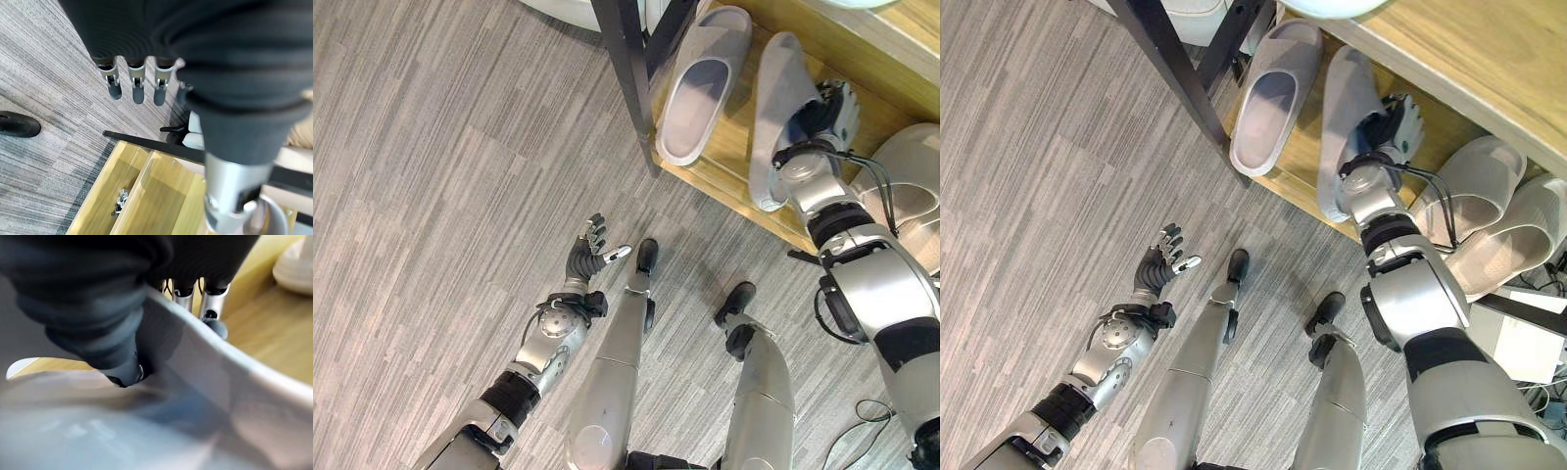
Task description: Arrange the slippers neatly on the shoe rack.
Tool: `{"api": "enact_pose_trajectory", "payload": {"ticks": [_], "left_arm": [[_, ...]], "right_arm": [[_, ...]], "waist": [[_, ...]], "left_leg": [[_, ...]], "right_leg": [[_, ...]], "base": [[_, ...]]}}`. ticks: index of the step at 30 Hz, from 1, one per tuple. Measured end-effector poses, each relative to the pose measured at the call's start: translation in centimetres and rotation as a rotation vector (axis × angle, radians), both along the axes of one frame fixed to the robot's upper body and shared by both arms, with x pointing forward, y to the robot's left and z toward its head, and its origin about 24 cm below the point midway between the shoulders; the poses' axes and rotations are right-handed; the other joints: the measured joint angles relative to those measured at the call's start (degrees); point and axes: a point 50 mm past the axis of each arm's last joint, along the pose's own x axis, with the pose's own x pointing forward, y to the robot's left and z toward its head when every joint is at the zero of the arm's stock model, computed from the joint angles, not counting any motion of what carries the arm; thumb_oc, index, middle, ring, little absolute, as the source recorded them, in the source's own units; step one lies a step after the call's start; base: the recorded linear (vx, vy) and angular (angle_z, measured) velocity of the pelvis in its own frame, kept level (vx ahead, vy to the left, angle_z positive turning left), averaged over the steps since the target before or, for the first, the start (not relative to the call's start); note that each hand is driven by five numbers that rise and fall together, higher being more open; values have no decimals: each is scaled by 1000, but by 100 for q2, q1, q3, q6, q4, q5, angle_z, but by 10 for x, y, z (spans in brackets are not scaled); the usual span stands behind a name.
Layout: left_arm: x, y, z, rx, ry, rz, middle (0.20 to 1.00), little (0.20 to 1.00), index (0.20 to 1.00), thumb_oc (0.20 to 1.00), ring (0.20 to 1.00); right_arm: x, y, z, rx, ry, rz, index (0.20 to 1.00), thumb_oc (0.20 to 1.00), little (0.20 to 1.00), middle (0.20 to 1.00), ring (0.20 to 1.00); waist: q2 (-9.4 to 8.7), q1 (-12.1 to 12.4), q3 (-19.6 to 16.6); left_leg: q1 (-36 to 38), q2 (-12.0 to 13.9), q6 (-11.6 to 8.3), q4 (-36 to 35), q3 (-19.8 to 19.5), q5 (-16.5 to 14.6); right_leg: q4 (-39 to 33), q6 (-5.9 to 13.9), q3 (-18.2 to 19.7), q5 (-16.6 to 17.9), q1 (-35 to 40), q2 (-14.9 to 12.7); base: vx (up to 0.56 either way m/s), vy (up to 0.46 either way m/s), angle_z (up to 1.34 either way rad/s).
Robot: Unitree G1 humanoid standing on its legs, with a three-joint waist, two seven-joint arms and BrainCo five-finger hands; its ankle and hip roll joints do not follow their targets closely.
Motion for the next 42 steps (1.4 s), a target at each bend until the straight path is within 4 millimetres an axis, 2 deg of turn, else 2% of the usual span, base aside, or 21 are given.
{"api": "enact_pose_trajectory", "payload": {"ticks": [6,7,9,14,22,24,26,27,28,30,32,35,42], "left_arm": [[1,-1,1,3,-3,-10,1000,1000,1000,1000,1000],[1,0,1,3,-3,-11,1000,1000,1000,1000,1000],[1,-1,1,3,-4,-11,1000,1000,1000,1000,1000],[0,0,0,3,-2,-10,1000,1000,1000,1000,1000],[0,0,-1,2,2,-5,1000,1000,1000,1000,1000],[1,1,-3,4,13,6,1000,1000,1000,1000,1000],[0,1,-5,-3,20,13,1000,1000,1000,1000,1000],[-1,2,-8,-4,32,23,1000,1000,1000,1000,1000],[-1,2,-11,-6,46,32,1000,1000,1000,1000,1000],[-2,1,-16,3,69,18,1000,1000,1000,1000,1000],[-3,2,-18,0,76,10,1000,1000,1000,1000,1000],[-3,4,-19,-28,94,0,1000,1000,1000,1000,1000],[-9,5,-27,-18,136,-25,1000,1000,1000,1000,1000]], "right_arm": [[0,-2,1,-25,3,-7,200,200,200,200,200],[0,-1,1,-30,5,-5,1000,1000,1000,1000,1000],[1,1,-1,-39,25,8,1000,1000,1000,1000,1000],[5,20,-12,-63,78,68,1000,1000,1000,1000,1000],[7,29,-14,-22,75,105,1000,1000,1000,1000,1000],[8,45,-10,116,14,171,1000,1000,1000,1000,1000],[7,55,-19,173,-6,209,1000,1000,1000,1000,1000],[2,74,-28,397,-87,325,1000,1000,1000,1000,1000],[-2,95,-46,696,-148,413,1000,1000,1000,1000,1000],[3,86,-59,902,-135,417,1000,1000,1000,1000,1000],[5,76,-69,987,-104,393,1000,1000,1000,1000,1000],[7,60,-70,1084,-121,371,1000,1000,1000,1000,1000],[9,64,-67,1306,-176,417,1000,1000,1000,1000,1000]], "waist": [[-1,-11,1],[-1,-11,1],[-1,-13,1],[-1,-66,0],[-2,-178,0],[-2,-331,0],[-5,-405,0],[-32,-462,1],[-54,-507,0],[-90,-429,-21],[-107,-372,-86],[-120,-242,-96],[-22,-59,-174]], "left_leg": [[3,5,4,1,-4,6],[4,5,5,8,-2,6],[10,4,7,12,2,7],[46,11,8,-17,22,17],[92,13,12,-102,126,17],[133,11,52,-103,155,4],[223,27,76,-108,149,-9],[300,51,87,-122,170,-20],[423,80,87,-215,234,-20],[688,114,44,-307,268,-43],[726,123,-2,-338,221,-57],[802,112,-59,-468,182,21],[821,117,-86,-506,149,36]], "right_leg": [[-1,37,-6,24,2,4],[-2,36,-5,24,5,4],[0,32,2,27,10,3],[-107,15,8,87,62,20],[-272,42,74,184,93,28],[-357,81,95,238,156,41],[-475,89,86,268,289,79],[-555,87,97,296,376,110],[-616,82,108,331,459,137],[-662,131,104,344,676,146],[-662,110,91,240,715,143],[-608,102,77,210,731,145],[-583,35,52,181,733,145]], "base": [[0,0,0],[0,0,0],[0,0,0],[0,6,-1],[3,5,-4],[10,5,-8],[12,-5,-8],[19,-37,-15],[26,-72,-22],[17,-67,-10],[8,-57,6],[3,-47,7],[3,-11,2]]}}
